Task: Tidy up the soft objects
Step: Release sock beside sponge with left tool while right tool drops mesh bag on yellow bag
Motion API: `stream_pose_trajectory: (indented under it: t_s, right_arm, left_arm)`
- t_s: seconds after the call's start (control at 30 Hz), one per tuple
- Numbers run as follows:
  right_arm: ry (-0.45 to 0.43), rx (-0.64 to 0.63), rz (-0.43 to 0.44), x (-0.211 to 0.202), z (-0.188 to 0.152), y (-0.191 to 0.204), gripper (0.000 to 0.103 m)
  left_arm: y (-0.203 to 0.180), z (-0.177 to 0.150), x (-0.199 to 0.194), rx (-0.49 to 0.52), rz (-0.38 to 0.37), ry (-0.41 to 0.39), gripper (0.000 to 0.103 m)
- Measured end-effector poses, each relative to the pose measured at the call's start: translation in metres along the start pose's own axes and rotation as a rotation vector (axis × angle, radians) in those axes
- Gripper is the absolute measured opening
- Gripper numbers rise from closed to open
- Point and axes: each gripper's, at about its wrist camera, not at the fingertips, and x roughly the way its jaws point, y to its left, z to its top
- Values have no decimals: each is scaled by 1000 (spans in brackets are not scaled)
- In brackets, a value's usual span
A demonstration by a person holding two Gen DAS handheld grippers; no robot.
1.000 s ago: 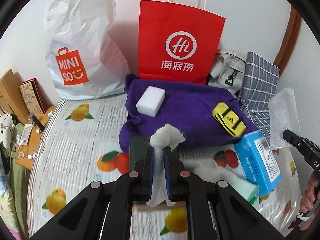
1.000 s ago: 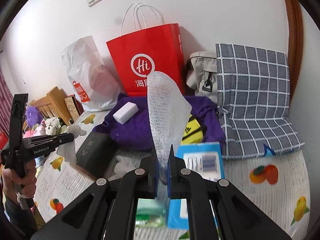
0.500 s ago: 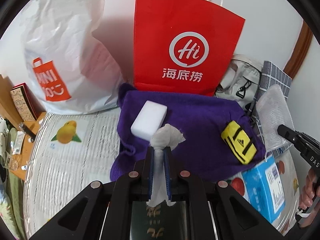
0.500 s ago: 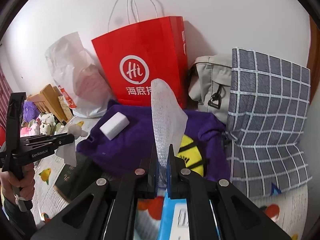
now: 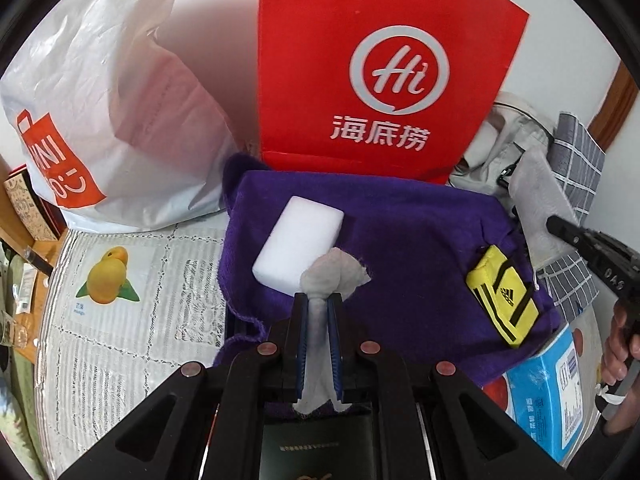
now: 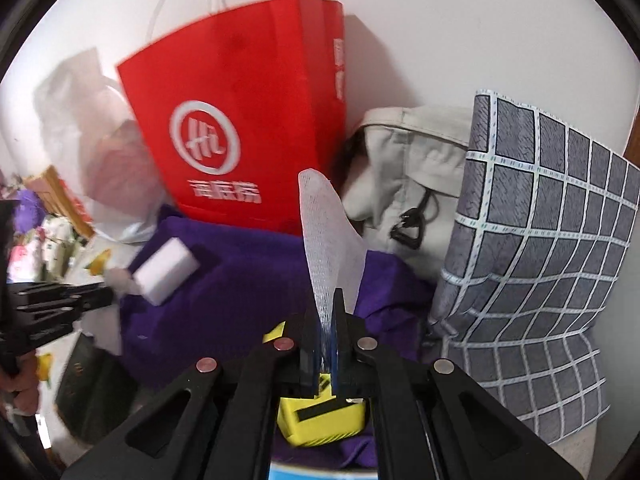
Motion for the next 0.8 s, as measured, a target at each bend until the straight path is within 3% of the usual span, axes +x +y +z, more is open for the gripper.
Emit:
stream_pose_trajectory:
  t_s: [0.23,0.47,0.57,0.63,0.8]
  right_arm:
    - [63,-39,-43,31,-9,3,4]
    - [101,-39,6,44,-14,3,5]
    - [113,-38,57,47,-15,5,22]
    - [106,-44,57,44,-15,5,48]
    - [53,-7,66,32,-11,6,62]
  left_arm:
    - [-7,5,20,11,-9,34,10]
    - [-3,3,37,10,5,75,10]
    - [-2,3,42,2,-8,90,10]
    - [-1,3,42,1,-23,95,11]
    - [0,3,43,-5,-38,99,15]
